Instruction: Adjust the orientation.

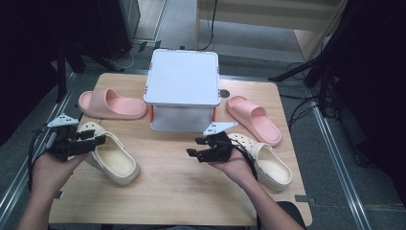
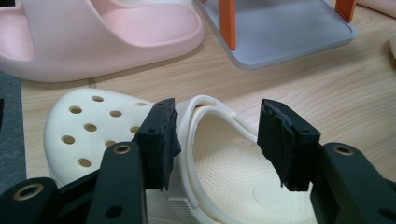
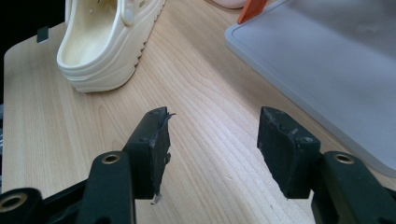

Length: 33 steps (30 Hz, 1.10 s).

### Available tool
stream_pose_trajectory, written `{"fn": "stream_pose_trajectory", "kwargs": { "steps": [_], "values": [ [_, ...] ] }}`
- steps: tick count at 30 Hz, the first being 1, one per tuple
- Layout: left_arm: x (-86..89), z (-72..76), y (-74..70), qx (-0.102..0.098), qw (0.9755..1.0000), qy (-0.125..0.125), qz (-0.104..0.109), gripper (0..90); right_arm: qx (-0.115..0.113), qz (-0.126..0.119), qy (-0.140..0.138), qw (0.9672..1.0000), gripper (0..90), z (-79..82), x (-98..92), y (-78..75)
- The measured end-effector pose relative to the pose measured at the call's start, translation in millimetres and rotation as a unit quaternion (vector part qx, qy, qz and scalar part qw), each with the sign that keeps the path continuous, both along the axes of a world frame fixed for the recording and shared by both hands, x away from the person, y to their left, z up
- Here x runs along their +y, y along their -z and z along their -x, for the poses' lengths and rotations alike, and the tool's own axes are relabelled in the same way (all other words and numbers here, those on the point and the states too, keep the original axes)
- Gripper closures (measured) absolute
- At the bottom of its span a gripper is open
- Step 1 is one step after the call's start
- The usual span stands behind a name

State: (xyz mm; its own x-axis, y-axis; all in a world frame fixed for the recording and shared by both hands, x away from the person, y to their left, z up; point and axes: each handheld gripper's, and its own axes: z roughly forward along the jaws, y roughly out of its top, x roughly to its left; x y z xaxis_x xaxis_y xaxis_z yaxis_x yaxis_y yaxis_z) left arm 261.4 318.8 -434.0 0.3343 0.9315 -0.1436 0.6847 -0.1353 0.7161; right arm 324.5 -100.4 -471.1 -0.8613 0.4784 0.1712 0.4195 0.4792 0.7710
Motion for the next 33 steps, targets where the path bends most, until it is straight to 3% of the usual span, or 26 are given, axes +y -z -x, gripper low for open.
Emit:
{"fn": "stream_pose_trajectory", "kwargs": {
  "steps": [1, 2, 3, 7, 10, 11, 13, 16, 21, 28, 33],
  "values": [
    [-1.3, -4.0, 3.8, 0.007, 0.9997, -0.007, -0.021, 46.0, 0.003, 0.002, -0.001, 1.0000, 44.3, -0.1, 0.3, 0.6],
    [-1.3, -4.0, 3.8, 0.007, 0.9997, -0.007, -0.021, 45.9, 0.003, 0.002, -0.001, 1.0000, 44.3, -0.1, 0.3, 0.6],
    [-1.2, -7.7, 8.6, 0.017, 0.9992, -0.011, -0.035, 45.8, 0.002, 0.003, -0.003, 1.0000, 44.3, -0.3, 1.0, 1.2],
    [1.5, -16.1, 25.8, 0.038, 0.9983, -0.016, -0.042, 46.5, 0.002, 0.004, -0.004, 1.0000, 44.3, 1.1, 1.9, 1.1],
    [-0.9, -17.9, 31.5, 0.031, 0.9968, -0.024, -0.070, 48.2, 0.002, 0.004, -0.004, 1.0000, 44.3, 1.2, 1.9, 1.2],
    [-0.1, -19.6, 33.3, 0.026, 0.9962, -0.032, -0.077, 52.7, 0.002, 0.004, -0.003, 1.0000, 44.3, 0.9, 1.8, 1.6],
    [-0.2, -20.5, 35.4, 0.022, 0.9963, -0.030, -0.078, 53.7, 0.002, 0.005, -0.003, 1.0000, 44.2, 0.8, 1.8, 1.8],
    [-3.6, -19.9, 36.6, 0.013, 0.9937, -0.020, -0.109, 58.2, 0.003, 0.005, -0.001, 1.0000, 44.2, 1.3, 1.7, 2.5],
    [-1.6, -18.2, 31.7, 0.013, 0.9927, -0.011, -0.119, 71.3, 0.000, 0.002, 0.000, 1.0000, 44.2, 2.9, 1.1, 2.1],
    [19.0, -11.0, 19.1, -0.003, 0.9950, -0.026, -0.097, 76.6, 0.002, -0.005, 0.004, 1.0000, 44.4, 1.2, -1.9, 1.5],
    [18.1, -4.6, 4.8, -0.020, 0.9990, -0.007, -0.040, 77.5, 0.002, -0.012, 0.006, 0.9999, 45.1, 1.2, -3.2, 0.4]
  ]
}}
